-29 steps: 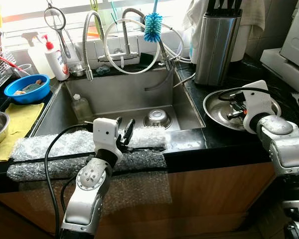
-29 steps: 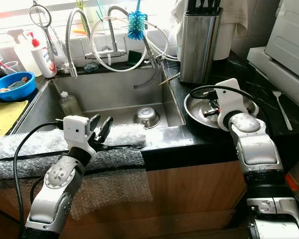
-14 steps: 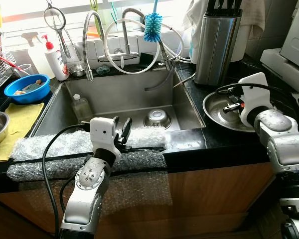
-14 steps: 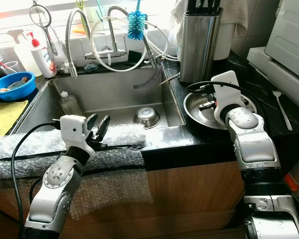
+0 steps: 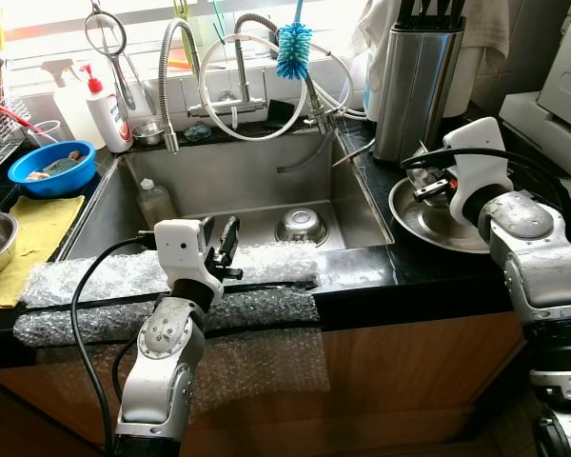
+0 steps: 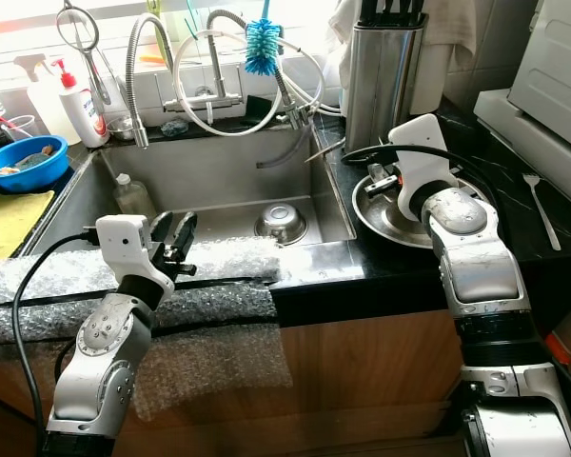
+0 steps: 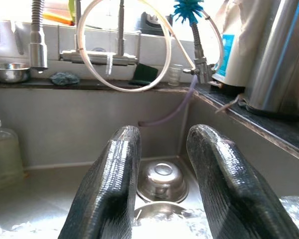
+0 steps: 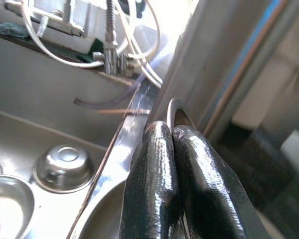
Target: Kitchen organization
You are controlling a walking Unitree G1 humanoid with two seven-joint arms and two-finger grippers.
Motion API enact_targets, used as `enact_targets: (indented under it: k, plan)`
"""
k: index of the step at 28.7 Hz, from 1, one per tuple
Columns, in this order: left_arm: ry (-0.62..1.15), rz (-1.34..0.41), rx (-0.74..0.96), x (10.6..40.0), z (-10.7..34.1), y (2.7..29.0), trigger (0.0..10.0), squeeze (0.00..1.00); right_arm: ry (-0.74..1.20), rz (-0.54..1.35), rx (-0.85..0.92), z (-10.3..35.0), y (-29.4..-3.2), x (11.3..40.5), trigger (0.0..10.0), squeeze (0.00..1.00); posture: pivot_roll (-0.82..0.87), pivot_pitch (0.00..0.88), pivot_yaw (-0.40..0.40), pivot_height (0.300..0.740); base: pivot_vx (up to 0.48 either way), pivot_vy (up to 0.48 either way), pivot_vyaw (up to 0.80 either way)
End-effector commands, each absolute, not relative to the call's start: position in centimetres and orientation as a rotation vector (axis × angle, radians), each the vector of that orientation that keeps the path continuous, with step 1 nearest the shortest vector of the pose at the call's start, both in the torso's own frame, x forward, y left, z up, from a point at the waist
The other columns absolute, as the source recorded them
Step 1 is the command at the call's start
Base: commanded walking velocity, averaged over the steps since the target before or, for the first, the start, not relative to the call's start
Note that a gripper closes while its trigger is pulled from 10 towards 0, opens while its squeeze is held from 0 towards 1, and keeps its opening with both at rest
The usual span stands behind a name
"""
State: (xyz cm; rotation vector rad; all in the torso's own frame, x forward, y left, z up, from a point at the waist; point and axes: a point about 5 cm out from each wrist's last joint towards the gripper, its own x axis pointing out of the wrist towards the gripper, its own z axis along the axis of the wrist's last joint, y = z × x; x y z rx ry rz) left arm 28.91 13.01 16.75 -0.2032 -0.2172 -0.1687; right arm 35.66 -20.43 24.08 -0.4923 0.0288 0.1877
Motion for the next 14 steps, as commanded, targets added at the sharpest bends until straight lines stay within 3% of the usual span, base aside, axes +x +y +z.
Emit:
enact_targets:
  k: [1, 6, 14]
  plan:
    - [-0.217, -0.141, -0.24, 29.3, 17.0, 13.5, 10.0, 0.0, -0.112, 0.269, -0.606, 26.5, -18.4, 35.5, 10.0, 0.0, -0.1, 0.0, 0.088, 0.74, 0.0, 0.0, 0.0]
    - [-0.217, -0.121, -0.276, 29.5, 17.0, 13.7, 10.0, 0.0, -0.216, 0.407, -0.839, 26.0, -15.7, 34.8, 10.0, 0.0, -0.1, 0.0, 0.088, 0.74, 0.0, 0.0, 0.0]
    - [-0.212, -0.051, -0.453, 30.1, 17.3, 14.7, 10.0, 0.0, -0.342, 0.544, -1.009, 24.3, -13.3, 33.7, 10.0, 0.0, -0.1, 0.0, 0.096, 0.74, 0.0, 0.0, 0.0]
